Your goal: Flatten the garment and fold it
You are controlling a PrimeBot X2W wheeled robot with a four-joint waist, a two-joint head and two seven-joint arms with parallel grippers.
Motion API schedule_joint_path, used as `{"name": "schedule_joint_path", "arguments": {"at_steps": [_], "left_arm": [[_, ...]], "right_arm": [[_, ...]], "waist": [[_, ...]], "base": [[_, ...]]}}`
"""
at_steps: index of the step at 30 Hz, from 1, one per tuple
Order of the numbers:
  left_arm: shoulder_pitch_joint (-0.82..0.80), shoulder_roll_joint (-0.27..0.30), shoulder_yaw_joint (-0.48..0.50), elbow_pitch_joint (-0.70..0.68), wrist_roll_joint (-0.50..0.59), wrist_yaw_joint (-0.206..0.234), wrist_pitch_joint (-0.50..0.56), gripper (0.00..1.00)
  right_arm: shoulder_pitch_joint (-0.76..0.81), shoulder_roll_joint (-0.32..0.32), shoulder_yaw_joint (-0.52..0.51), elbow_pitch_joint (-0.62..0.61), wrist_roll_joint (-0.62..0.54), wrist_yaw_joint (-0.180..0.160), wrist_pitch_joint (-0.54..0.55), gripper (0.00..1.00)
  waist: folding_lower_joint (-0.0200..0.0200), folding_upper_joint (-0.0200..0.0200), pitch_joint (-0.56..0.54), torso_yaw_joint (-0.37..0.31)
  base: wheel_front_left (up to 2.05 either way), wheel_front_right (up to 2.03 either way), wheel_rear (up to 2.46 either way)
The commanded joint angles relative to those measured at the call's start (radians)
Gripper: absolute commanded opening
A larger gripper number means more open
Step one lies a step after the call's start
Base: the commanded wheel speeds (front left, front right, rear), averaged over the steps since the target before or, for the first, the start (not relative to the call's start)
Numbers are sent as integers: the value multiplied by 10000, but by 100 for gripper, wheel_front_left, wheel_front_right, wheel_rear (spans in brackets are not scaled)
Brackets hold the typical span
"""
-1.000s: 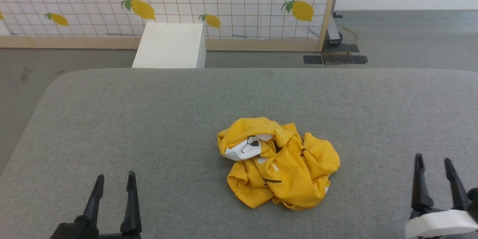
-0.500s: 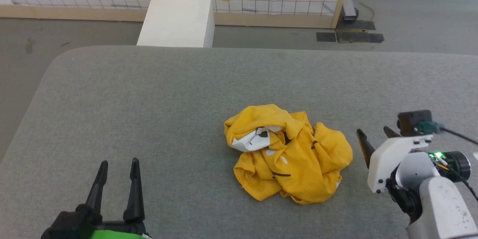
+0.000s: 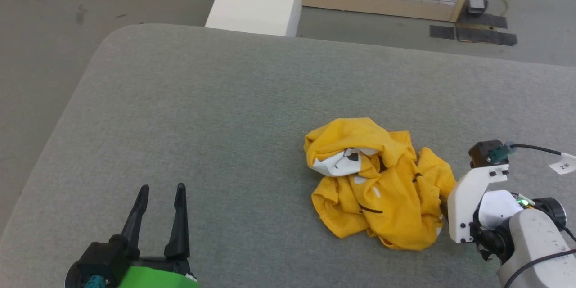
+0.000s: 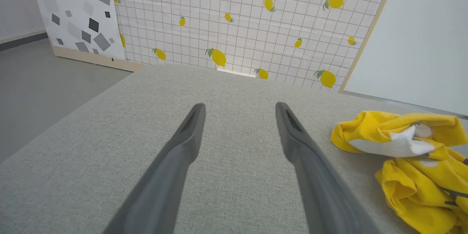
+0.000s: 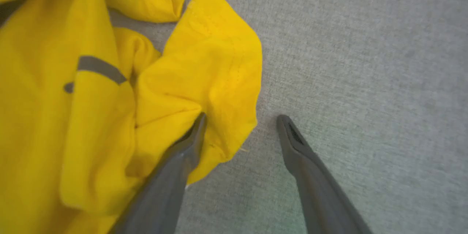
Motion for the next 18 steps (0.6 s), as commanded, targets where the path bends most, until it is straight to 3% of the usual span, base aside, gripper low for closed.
{"name": "schedule_joint_path", "arguments": {"at_steps": [1,3,5,18], "left_arm": [[-221,93,-7,17,-83,-71,-45,100],[-261,123,-43,31,-80,-71,-45,100],[-275,166,-52,55,-63,-71,-45,100],[72,120,55,-4,110,-72,-45,100]], "right_arm": [[92,61,9,311,91,-13,-49,100],[117,68,7,525,34,-13,-239,55],[75,103,-16,708,10,-13,-640,0],[-1148,-300,-338,206,191,-13,-2589,0]], "waist": [[0,0,32,110],[0,0,12,118],[0,0,-44,51],[0,0,-687,-1153]], "base": [[0,0,0],[0,0,0],[0,0,0],[0,0,0]]}}
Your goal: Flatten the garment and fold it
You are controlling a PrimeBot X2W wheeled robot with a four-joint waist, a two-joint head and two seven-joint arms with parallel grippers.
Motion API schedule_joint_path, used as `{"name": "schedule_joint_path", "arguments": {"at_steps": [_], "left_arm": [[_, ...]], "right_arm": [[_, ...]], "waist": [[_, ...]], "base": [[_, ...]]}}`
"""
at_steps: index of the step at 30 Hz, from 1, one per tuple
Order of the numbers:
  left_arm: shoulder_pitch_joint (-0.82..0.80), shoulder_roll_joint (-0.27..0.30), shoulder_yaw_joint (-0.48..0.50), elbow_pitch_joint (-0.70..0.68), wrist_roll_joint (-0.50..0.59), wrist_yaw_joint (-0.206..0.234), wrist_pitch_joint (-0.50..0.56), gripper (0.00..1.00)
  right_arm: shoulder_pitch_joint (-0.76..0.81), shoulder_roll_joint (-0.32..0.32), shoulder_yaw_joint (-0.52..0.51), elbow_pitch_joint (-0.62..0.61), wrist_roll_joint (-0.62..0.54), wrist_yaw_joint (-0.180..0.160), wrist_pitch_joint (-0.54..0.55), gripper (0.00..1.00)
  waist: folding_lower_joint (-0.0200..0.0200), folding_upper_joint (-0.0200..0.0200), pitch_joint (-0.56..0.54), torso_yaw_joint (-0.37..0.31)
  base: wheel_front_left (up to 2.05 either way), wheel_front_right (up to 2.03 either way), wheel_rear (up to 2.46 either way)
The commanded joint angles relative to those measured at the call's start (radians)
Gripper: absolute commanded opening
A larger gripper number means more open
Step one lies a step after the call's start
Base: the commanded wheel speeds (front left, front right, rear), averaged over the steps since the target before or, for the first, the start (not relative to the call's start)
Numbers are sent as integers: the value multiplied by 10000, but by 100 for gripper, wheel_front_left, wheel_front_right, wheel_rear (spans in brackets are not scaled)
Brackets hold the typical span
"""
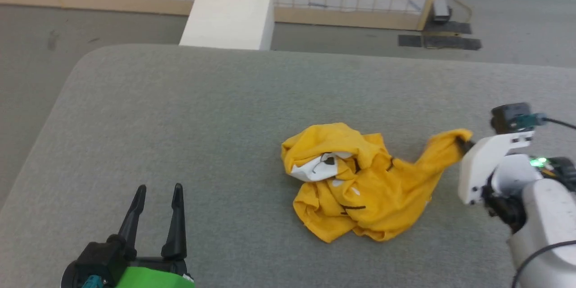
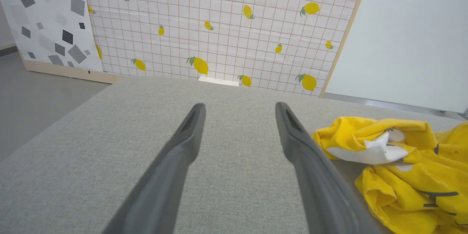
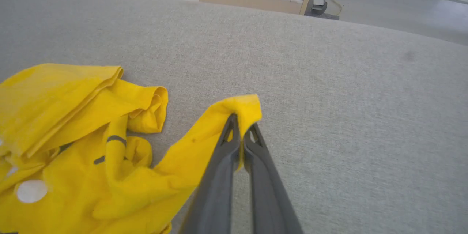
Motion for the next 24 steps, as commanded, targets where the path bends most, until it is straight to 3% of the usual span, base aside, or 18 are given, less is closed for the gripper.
{"name": "schedule_joint_path", "arguments": {"at_steps": [1,10,15,20,21,22,23,24], "left_arm": [[127,-24,34,-40,81,-72,-45,100],[400,-35,127,-85,107,-72,-45,100],[458,-11,115,-38,88,-72,-45,100],[493,34,20,61,85,-72,-45,100],[513,59,0,70,95,-72,-45,100],[528,75,-13,78,105,-72,-45,100],[540,85,-19,88,115,-73,-45,100],[546,87,-25,93,122,-73,-45,100]], "right_arm": [[-35,-205,-184,-99,49,-15,-91,0],[2075,-937,-2857,-1307,-295,-15,160,0],[4007,-312,-4218,-1918,-349,-15,410,0],[4938,514,-4517,-2104,-323,-15,217,0],[4993,612,-4470,-2113,-323,-15,138,14],[5010,675,-4414,-2120,-302,-15,84,38],[4997,748,-4351,-2149,-249,-15,56,64],[4972,785,-4285,-2202,-203,-15,51,100]], "waist": [[0,0,-267,-380],[0,0,-285,-752],[0,0,-293,-828],[0,0,-410,-949],[0,0,-443,-981],[0,0,-465,-999],[0,0,-501,-1018],[0,0,-525,-1027]], "base": [[0,0,0],[0,0,0],[0,0,0],[0,0,0],[0,0,0],[0,0,0],[0,0,0],[0,0,0]]}}
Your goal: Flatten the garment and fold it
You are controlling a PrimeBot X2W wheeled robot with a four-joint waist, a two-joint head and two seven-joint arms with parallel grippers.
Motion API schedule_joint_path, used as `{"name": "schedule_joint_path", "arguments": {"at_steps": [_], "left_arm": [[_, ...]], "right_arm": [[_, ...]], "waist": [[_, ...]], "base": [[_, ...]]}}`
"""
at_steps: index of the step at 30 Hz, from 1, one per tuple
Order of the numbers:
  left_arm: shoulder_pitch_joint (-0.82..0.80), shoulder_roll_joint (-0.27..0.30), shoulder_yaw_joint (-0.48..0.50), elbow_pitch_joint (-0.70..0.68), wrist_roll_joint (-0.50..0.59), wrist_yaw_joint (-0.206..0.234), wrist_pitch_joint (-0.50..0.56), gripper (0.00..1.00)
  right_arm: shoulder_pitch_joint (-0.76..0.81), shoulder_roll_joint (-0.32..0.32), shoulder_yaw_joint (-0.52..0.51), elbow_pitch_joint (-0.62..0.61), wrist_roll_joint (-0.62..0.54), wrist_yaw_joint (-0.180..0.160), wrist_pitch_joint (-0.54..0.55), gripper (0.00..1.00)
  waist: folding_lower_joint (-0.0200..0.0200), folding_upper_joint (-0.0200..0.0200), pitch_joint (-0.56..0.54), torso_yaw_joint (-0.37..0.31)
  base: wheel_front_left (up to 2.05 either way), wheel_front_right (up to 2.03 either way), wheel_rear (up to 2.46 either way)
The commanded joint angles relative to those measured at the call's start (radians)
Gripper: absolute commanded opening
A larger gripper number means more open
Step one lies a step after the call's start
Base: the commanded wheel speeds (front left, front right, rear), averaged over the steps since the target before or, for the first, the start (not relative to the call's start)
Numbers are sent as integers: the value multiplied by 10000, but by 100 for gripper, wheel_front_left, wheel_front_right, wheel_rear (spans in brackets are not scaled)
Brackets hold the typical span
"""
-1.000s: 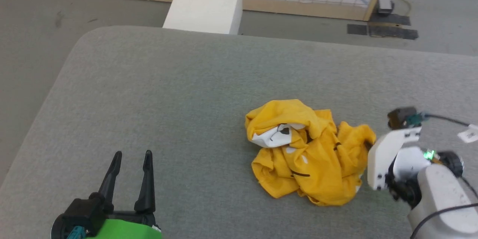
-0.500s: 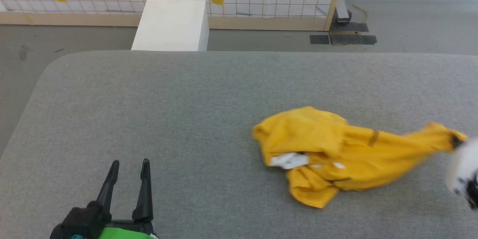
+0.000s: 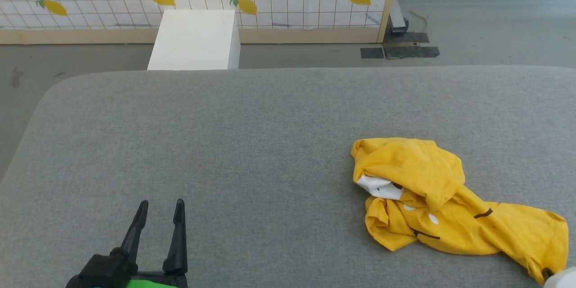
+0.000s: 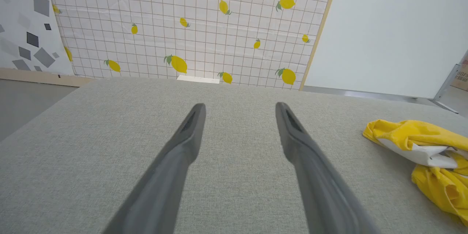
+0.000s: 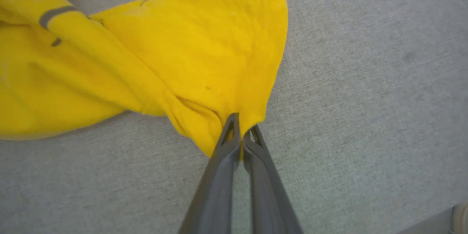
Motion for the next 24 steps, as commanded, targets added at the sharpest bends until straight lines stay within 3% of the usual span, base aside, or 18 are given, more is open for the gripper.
{"name": "schedule_joint_path", "arguments": {"at_steps": [1,6,14,19,24], "left_arm": [[87,68,3,12,54,-71,-45,100],[147,30,-3,21,92,-71,-45,100],[6,-54,-114,20,-5,-71,-45,100],[-173,-22,-106,70,-95,-71,-45,100],[-379,23,-136,151,-202,-71,-45,100]], "right_arm": [[-98,43,115,-194,134,-15,-38,100],[-557,-267,601,-1320,583,-15,318,100],[-1502,-976,2041,-3563,1323,-15,2067,100],[-2019,-825,3265,-3607,1544,-15,3349,100],[-2529,-746,3989,-2761,1284,-15,3929,100]], "waist": [[0,-1,-76,-38],[0,-1,-178,-31],[0,-1,45,352],[0,-1,329,730],[0,-1,558,1180]], "base": [[0,0,0],[0,0,0],[0,0,0],[0,0,0],[0,0,0]]}}
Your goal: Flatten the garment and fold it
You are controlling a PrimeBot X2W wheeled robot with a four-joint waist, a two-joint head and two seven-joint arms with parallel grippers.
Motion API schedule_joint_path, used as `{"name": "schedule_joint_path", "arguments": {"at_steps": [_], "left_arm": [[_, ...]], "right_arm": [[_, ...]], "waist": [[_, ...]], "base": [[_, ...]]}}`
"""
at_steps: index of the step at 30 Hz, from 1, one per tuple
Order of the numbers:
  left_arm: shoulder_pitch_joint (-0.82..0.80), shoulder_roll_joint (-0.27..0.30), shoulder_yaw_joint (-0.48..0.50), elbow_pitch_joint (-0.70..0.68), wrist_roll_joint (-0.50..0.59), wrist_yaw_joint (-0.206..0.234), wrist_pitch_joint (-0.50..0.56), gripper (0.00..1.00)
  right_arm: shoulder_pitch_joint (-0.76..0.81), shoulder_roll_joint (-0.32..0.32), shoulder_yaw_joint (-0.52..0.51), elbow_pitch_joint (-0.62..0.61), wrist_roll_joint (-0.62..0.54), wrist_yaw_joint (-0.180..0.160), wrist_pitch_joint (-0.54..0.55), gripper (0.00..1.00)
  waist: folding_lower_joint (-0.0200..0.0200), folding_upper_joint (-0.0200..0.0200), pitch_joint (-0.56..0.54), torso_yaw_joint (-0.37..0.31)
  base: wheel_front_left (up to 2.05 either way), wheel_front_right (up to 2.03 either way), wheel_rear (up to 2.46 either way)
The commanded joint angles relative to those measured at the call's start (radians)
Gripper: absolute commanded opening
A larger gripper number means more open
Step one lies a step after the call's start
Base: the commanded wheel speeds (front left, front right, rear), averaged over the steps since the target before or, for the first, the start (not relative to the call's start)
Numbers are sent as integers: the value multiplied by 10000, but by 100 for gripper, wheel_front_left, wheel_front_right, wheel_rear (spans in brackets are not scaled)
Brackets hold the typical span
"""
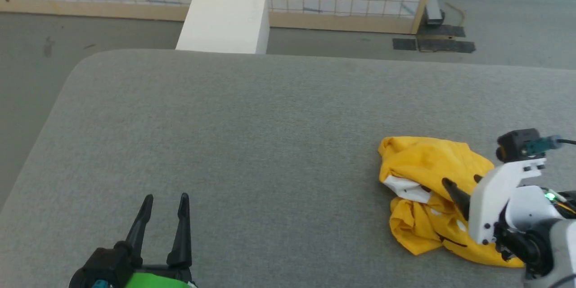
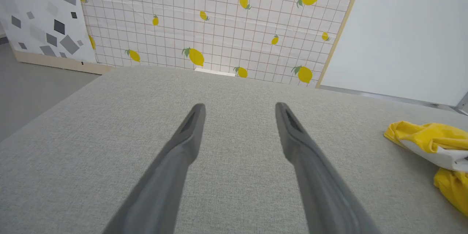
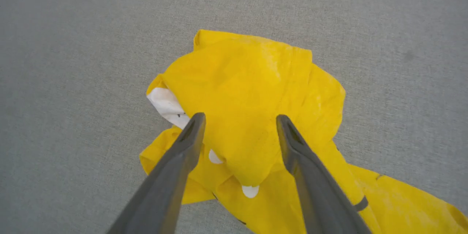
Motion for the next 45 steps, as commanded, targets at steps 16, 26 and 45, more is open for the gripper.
{"name": "schedule_joint_path", "arguments": {"at_steps": [16,26,45], "left_arm": [[-130,69,48,211,-87,-71,-45,100],[-668,55,-458,234,-362,-71,-45,100],[-1447,282,-1190,840,-798,-71,-45,100]], "right_arm": [[-1595,-448,747,2352,-793,-15,-1104,0],[-4833,-196,2599,3384,-1176,-15,-1350,0],[-6652,1168,1561,10431,-3059,-15,-3395,100]], "waist": [[0,0,-48,1099],[0,0,754,1453],[0,0,1103,2479]], "base": [[0,0,0],[0,0,0],[0,0,0]]}}
